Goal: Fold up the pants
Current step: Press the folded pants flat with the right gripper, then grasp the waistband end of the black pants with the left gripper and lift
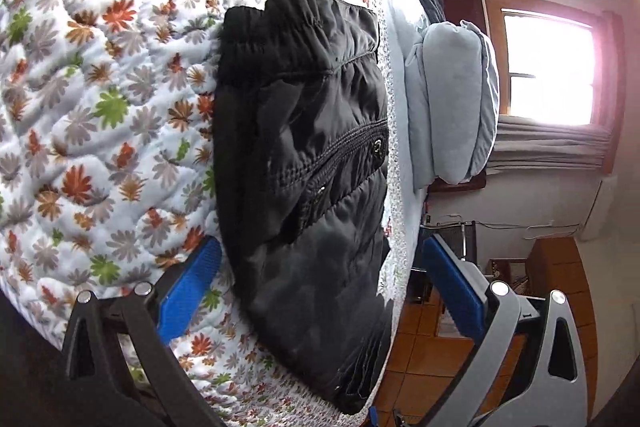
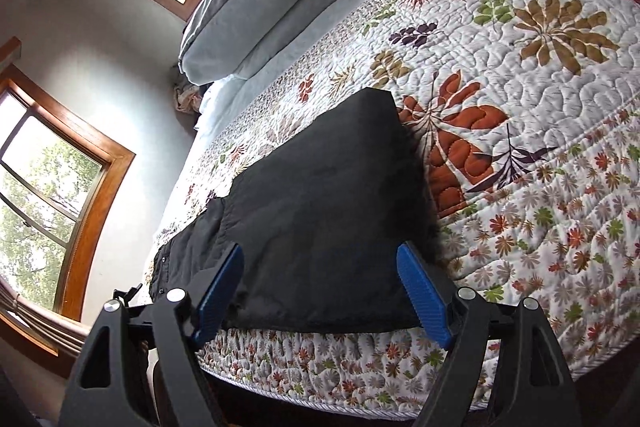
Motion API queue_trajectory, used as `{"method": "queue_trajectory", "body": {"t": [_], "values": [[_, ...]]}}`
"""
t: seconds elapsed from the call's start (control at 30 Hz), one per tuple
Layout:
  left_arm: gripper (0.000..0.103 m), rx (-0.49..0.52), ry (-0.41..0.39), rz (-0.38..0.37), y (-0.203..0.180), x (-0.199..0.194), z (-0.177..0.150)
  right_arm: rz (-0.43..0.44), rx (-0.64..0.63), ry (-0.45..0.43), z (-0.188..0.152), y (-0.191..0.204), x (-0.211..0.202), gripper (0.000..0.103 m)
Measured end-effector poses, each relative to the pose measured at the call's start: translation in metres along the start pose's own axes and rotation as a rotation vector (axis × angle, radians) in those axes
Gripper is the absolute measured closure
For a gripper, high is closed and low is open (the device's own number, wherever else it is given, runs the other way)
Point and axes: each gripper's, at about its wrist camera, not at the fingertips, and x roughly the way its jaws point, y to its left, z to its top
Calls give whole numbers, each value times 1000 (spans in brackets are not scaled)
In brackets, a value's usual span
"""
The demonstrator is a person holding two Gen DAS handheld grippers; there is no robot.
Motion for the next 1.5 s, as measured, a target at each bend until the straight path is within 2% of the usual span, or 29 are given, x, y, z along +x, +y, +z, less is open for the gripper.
{"method": "queue_trajectory", "body": {"t": [0.27, 0.4, 0.5, 0.6, 0.73, 0.8, 0.87, 0.97, 1.1, 1.13, 1.23, 1.27, 1.4, 1.5], "values": [[3, -9, 8, -82, 1, 26, 8, -19, 33, 18, -3, -15, 7, 21], [3, 32, 29, -237, -4, 23, 4, -23, 26, 31, -3, -14, 13, 21], [3, -7, 43, -304, 1, 29, 6, -25, 23, 41, -2, -14, 20, 21], [3, -40, 52, -240, 6, 39, 11, -21, 24, 45, -1, -12, 24, 21], [3, -9, 15, -175, 2, 28, 1, -26, 0, 49, -1, -7, 23, 20], [3, -28, 26, -198, 8, 24, -5, -33, -11, 53, -1, -6, 23, 20], [3, -122, 59, -263, 18, 28, -6, -38, -15, 56, 1, -6, 24, 20], [3, -190, 73, -282, 24, 40, -3, -30, -13, 52, 4, -7, 25, 20], [3, -189, 85, -311, 12, 60, 1, -27, -17, 57, 4, -5, 28, 20], [3, -189, 90, -337, 9, 63, 1, -30, -20, 60, 3, -5, 28, 20], [3, -198, 125, -490, 5, 70, 0, -34, -23, 62, 2, -4, 29, 20], [3, -198, 134, -518, 4, 73, 2, -34, -23, 62, 3, -5, 28, 20], [3, -238, 120, -440, 9, 86, 7, -39, -6, 52, 6, -8, 26, 20], [3, -199, 110, -376, -4, 92, 6, -34, 17, 38, 7, -13, 20, 17]]}}
